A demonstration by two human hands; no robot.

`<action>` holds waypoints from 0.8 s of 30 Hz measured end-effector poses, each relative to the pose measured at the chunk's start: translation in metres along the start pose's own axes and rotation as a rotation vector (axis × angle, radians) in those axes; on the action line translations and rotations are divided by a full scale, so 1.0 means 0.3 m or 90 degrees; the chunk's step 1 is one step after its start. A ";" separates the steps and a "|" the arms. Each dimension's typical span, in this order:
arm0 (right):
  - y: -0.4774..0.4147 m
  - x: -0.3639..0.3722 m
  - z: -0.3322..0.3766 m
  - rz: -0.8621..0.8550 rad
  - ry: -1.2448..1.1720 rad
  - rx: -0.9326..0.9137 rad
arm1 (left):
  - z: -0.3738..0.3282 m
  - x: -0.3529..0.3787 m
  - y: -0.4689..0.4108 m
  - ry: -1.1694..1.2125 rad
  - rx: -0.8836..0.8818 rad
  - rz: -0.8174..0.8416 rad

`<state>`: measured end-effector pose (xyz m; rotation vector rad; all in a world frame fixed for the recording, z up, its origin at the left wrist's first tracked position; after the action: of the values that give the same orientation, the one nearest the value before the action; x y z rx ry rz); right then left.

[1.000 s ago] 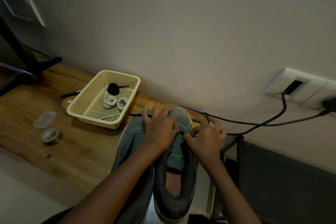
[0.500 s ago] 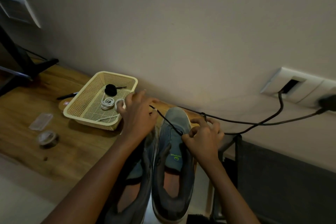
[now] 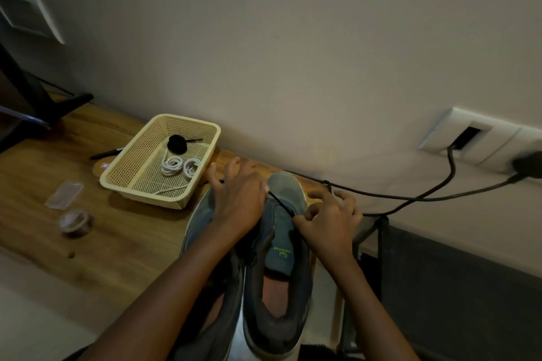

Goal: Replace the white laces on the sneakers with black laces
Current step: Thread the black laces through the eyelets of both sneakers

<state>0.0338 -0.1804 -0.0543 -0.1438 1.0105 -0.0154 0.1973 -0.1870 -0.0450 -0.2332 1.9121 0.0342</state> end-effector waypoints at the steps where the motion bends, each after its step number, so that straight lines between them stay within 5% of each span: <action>1: 0.001 0.000 -0.001 -0.001 -0.001 -0.002 | 0.030 -0.024 -0.013 0.017 -0.029 -0.024; 6: -0.004 0.010 -0.003 0.004 0.003 -0.007 | 0.125 -0.072 -0.037 0.075 -0.112 -0.064; 11: -0.006 0.011 0.008 0.016 0.014 -0.016 | 0.002 -0.022 -0.011 0.031 0.059 0.000; 15: -0.003 0.007 0.010 0.001 0.000 -0.017 | -0.030 0.029 0.014 -0.026 0.075 0.049; 21: -0.006 -0.003 -0.024 -0.009 0.059 0.019 | 0.085 -0.080 -0.033 0.048 -0.053 -0.096; 24: -0.007 -0.003 -0.016 -0.010 0.044 0.012 | 0.076 -0.073 -0.027 0.104 0.008 -0.057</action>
<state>0.0294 -0.1831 -0.0556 -0.1343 1.0787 -0.0446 0.2270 -0.1887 -0.0319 -0.3210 2.0615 -0.0581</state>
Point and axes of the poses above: each hand's wrist, its own y-axis away from the middle knuckle, its own x-axis out of the palm, z = x × y, the point moved 6 cm from there along -y, towards the middle knuckle, and after that the axes turned 3 degrees about -x, right-handed, at the moved point
